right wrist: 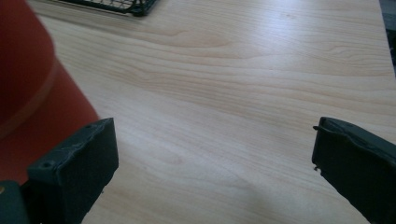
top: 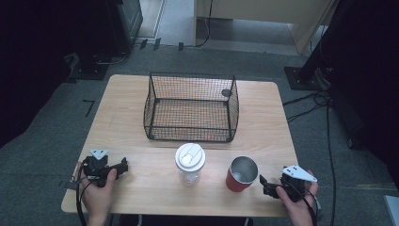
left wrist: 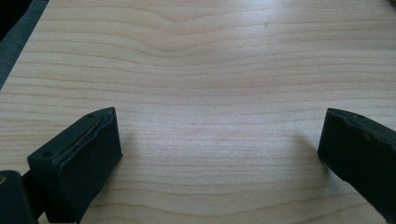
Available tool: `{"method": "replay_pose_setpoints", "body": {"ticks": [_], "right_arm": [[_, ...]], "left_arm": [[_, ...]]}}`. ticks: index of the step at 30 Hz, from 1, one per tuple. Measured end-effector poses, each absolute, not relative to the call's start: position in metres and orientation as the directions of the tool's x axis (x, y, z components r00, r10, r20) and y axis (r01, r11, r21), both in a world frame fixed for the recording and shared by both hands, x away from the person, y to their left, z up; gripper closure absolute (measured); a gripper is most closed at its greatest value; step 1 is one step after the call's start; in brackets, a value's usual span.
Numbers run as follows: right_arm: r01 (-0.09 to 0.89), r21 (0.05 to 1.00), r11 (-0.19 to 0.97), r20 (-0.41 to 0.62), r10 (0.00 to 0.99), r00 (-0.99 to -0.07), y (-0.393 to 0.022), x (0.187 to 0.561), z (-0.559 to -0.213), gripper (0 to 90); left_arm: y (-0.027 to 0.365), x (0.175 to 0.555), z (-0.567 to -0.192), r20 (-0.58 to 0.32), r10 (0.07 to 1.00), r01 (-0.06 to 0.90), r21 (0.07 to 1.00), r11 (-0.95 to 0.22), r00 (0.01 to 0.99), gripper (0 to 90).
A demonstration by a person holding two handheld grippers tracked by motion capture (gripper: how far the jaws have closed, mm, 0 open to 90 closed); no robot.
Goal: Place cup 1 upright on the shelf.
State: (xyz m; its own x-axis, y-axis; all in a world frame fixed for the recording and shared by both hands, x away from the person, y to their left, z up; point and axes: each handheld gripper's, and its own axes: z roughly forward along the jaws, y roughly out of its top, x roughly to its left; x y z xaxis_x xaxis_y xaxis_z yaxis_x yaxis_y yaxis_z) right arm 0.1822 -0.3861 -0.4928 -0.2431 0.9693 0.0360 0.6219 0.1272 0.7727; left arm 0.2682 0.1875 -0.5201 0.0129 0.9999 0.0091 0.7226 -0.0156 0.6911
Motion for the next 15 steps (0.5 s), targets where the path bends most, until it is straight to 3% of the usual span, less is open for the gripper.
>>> {"method": "replay_pose_setpoints", "body": {"ticks": [15], "right_arm": [[0.586, 0.785, 0.200, 0.040, 0.928, -0.370, -0.378, 0.162, -0.489, 0.4]], "left_arm": [[0.188, 0.268, -0.520, 0.010, 1.000, 0.723, 0.691, -0.017, 0.014, 0.0]]}}
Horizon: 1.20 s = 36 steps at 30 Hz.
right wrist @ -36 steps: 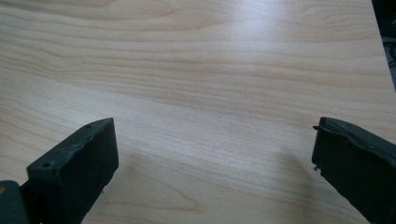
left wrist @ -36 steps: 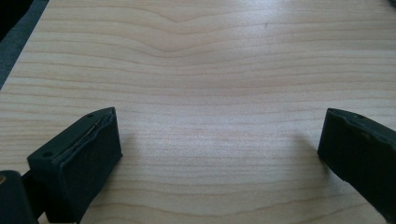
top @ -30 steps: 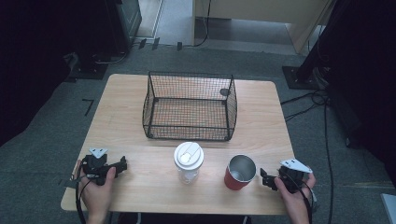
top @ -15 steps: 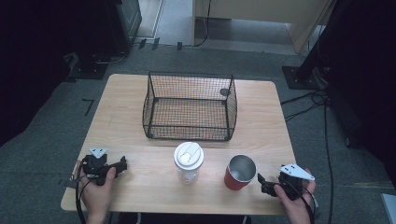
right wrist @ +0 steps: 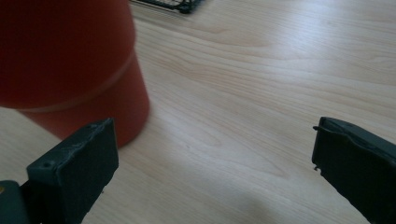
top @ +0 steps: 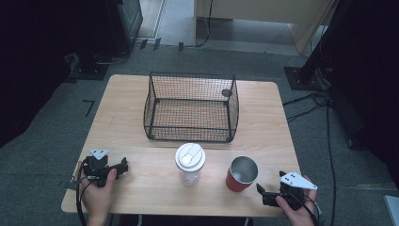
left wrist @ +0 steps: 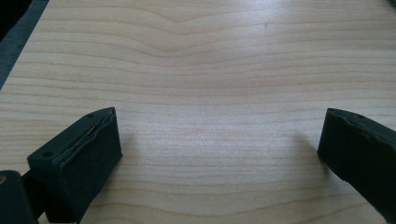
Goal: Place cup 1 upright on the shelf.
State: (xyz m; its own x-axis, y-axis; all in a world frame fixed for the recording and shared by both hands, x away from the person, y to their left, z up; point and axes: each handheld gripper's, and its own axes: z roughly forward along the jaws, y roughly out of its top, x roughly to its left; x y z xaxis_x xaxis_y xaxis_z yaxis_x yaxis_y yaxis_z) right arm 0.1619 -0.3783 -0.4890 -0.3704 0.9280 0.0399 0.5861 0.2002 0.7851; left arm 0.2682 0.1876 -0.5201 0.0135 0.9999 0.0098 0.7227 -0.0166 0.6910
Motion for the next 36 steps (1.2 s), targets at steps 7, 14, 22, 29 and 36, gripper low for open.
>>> {"method": "replay_pose_setpoints", "body": {"ticks": [7, 14, 22, 29, 36], "right_arm": [[0.546, 0.808, 0.221, 0.044, 0.902, -0.430, -0.371, 0.158, -0.484, 5.1], [0.520, 0.816, 0.254, 0.052, 0.863, -0.502, -0.360, 0.155, -0.481, 5.1], [0.498, 0.826, 0.263, 0.062, 0.836, -0.545, -0.348, 0.157, -0.477, 4.6], [0.486, 0.833, 0.264, 0.073, 0.819, -0.568, -0.337, 0.161, -0.474, 4.7], [0.490, 0.838, 0.239, 0.106, 0.810, -0.576, -0.328, 0.164, -0.473, 4.7]], "left_arm": [[0.188, 0.268, -0.520, 0.009, 1.000, 0.722, 0.691, -0.016, 0.013, 0.0], [0.188, 0.268, -0.520, 0.010, 1.000, 0.723, 0.691, -0.016, 0.013, 0.0], [0.188, 0.268, -0.520, 0.010, 1.000, 0.723, 0.691, -0.017, 0.014, 0.0], [0.188, 0.268, -0.520, 0.010, 1.000, 0.723, 0.691, -0.017, 0.014, 0.1], [0.188, 0.268, -0.520, 0.010, 1.000, 0.723, 0.691, -0.017, 0.013, 0.1]]}}
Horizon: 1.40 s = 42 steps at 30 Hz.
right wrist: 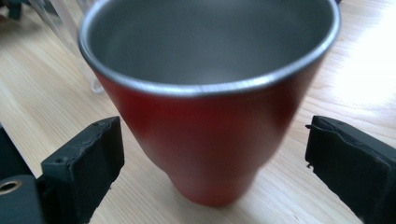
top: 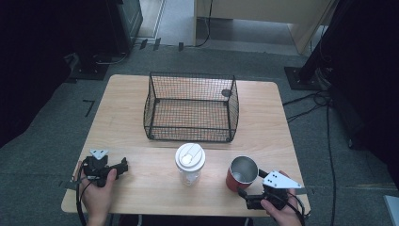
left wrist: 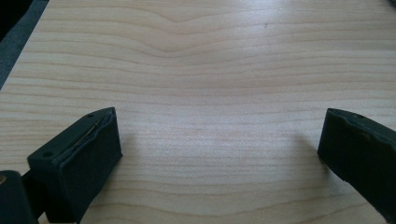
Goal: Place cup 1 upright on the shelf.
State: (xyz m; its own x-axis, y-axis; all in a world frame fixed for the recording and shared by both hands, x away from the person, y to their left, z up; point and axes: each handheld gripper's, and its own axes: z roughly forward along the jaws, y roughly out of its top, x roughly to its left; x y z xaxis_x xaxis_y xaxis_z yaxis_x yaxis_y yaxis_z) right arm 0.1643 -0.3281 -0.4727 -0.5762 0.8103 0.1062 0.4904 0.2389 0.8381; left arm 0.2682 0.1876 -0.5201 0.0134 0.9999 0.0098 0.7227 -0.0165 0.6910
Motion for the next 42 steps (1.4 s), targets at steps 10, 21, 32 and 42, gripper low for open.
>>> {"method": "replay_pose_setpoints", "body": {"ticks": [10, 21, 32, 42], "right_arm": [[0.478, 0.864, 0.159, 0.145, 0.829, -0.539, -0.315, 0.170, -0.467, 4.7], [0.482, 0.865, 0.137, 0.131, 0.866, -0.483, -0.300, 0.181, -0.464, 2.7], [0.476, 0.869, 0.137, 0.118, 0.876, -0.468, -0.291, 0.183, -0.463, 5.4], [0.491, 0.865, 0.105, 0.143, 0.886, -0.440, -0.295, 0.182, -0.460, 6.9]], "left_arm": [[0.187, 0.268, -0.520, 0.009, 1.000, 0.723, 0.691, -0.016, 0.013, 0.0], [0.188, 0.268, -0.520, 0.009, 1.000, 0.723, 0.691, -0.016, 0.013, 0.0], [0.188, 0.268, -0.520, 0.009, 1.000, 0.723, 0.691, -0.016, 0.013, 0.1], [0.188, 0.268, -0.520, 0.009, 1.000, 0.722, 0.691, -0.015, 0.013, 0.1]]}}
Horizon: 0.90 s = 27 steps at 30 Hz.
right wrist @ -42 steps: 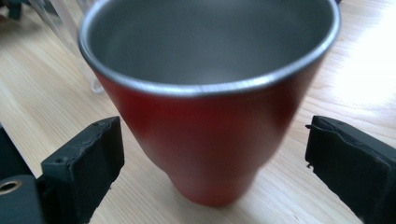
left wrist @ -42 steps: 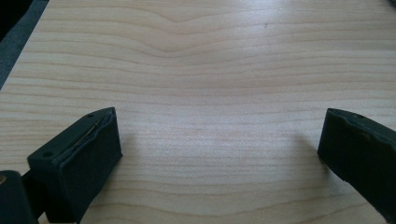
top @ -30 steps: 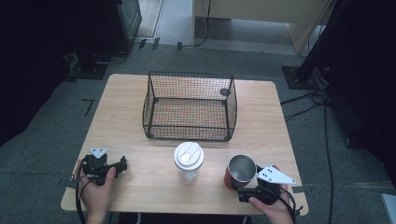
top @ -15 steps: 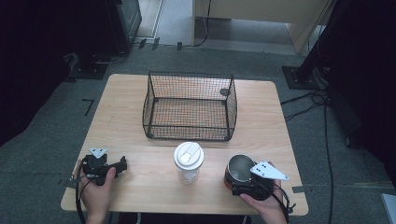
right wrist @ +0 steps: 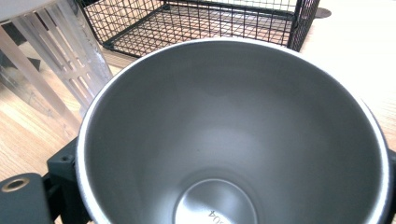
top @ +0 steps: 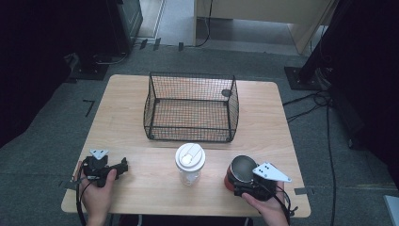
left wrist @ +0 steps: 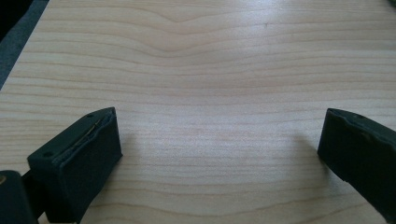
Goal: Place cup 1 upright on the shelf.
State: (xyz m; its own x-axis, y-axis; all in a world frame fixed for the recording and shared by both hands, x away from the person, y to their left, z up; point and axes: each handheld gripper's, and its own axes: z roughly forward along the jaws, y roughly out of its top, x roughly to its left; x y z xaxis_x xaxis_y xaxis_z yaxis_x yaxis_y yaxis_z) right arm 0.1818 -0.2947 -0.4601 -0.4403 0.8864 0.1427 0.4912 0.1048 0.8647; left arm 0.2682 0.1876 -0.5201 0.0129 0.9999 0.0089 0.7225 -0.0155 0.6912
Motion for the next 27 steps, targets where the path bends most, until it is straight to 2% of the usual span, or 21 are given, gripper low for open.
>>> {"method": "replay_pose_setpoints", "body": {"ticks": [4, 19, 27], "right_arm": [[0.481, 0.868, 0.127, 0.119, 0.886, -0.447, -0.293, 0.182, -0.458, 7.0], [0.467, 0.881, 0.079, 0.141, 0.898, -0.417, -0.293, 0.189, -0.436, 7.2], [0.440, 0.894, 0.089, 0.118, 0.898, -0.423, -0.287, 0.195, -0.419, 7.2]], "left_arm": [[0.188, 0.268, -0.520, 0.009, 1.000, 0.723, 0.691, -0.016, 0.013, 0.0], [0.188, 0.268, -0.520, 0.009, 1.000, 0.723, 0.691, -0.016, 0.013, 0.1], [0.188, 0.268, -0.520, 0.009, 1.000, 0.722, 0.691, -0.015, 0.013, 0.0]]}}
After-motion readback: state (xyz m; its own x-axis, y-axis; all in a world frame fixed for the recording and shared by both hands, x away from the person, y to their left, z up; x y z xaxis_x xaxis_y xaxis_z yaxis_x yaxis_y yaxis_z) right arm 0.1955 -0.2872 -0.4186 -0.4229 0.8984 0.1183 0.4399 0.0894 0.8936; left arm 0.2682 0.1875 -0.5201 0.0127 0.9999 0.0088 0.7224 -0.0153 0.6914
